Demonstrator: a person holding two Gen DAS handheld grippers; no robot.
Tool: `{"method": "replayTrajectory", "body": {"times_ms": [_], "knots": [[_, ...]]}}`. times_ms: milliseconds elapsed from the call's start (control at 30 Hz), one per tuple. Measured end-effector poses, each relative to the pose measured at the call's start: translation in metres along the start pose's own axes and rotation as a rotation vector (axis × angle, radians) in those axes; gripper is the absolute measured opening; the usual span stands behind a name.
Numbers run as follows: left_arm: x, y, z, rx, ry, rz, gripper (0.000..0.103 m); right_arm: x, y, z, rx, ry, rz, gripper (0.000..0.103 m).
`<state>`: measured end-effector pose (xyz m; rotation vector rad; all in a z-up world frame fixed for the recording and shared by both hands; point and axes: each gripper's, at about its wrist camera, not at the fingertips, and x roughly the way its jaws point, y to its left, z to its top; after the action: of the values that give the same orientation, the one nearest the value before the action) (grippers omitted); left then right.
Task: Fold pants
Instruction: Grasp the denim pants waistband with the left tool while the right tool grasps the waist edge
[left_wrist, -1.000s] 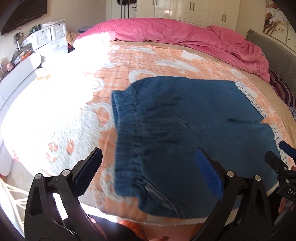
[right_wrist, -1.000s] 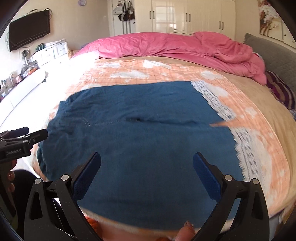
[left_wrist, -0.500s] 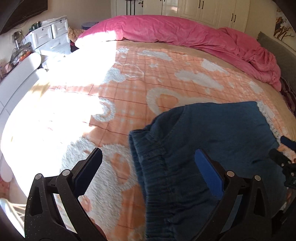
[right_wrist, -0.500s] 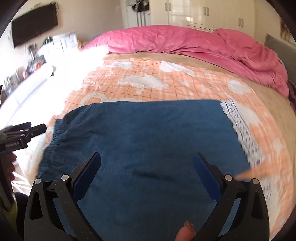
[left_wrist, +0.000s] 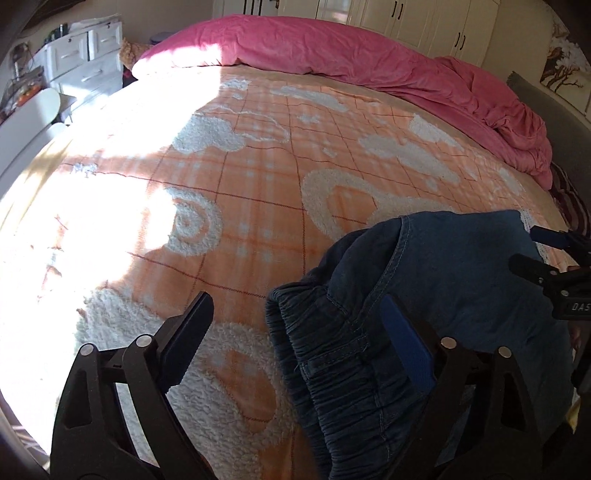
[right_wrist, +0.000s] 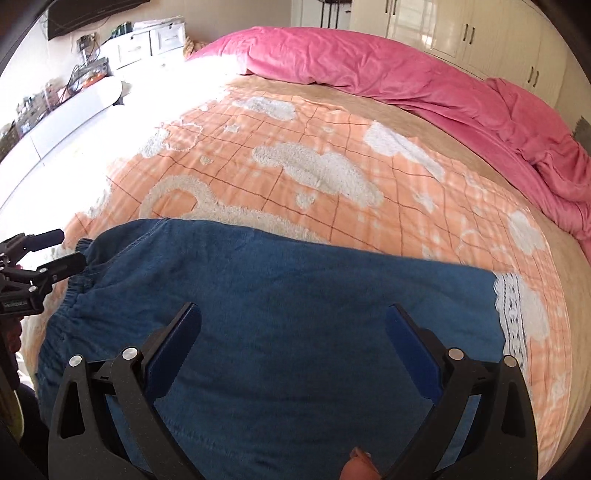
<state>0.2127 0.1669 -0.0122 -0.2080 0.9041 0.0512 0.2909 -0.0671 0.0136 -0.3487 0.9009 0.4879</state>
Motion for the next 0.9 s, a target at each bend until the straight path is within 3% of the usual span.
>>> {"method": "replayTrajectory", "body": {"times_ms": [200, 300, 367, 667, 733, 767, 867, 900], "knots": [[0.026, -0.001, 0.001, 0.002, 0.06, -0.05, 0.056, 0.027, 0.012, 0.021, -0.125, 0.034, -0.001, 0.099], [0.028, -0.004, 0.001, 0.016, 0.052, -0.045, 0.043, 0.039, 0.015, 0.033, -0.174, 0.051, 0.007, 0.099], [0.026, -0.001, 0.002, -0.014, 0.032, -0.059, 0.028, 0.047, 0.018, 0.04, -0.215, 0.061, 0.028, 0.099], [-0.003, -0.006, 0.002, 0.009, -0.073, -0.089, 0.024, 0.068, 0.042, 0.057, -0.44, 0.079, 0.051, 0.095], [-0.006, -0.006, 0.001, 0.012, -0.08, -0.082, 0.024, 0.079, 0.05, 0.056, -0.495, 0.115, 0.056, 0.075], [-0.008, -0.006, 0.0, 0.013, -0.084, -0.083, 0.024, 0.082, 0.052, 0.055, -0.502, 0.127, 0.063, 0.073], [-0.011, -0.012, -0.001, 0.047, -0.098, -0.062, 0.024, 0.084, 0.059, 0.049, -0.499, 0.127, 0.12, 0.047], [-0.01, -0.013, -0.001, 0.054, -0.098, -0.055, 0.024, 0.082, 0.06, 0.047, -0.492, 0.122, 0.14, 0.031]]}}
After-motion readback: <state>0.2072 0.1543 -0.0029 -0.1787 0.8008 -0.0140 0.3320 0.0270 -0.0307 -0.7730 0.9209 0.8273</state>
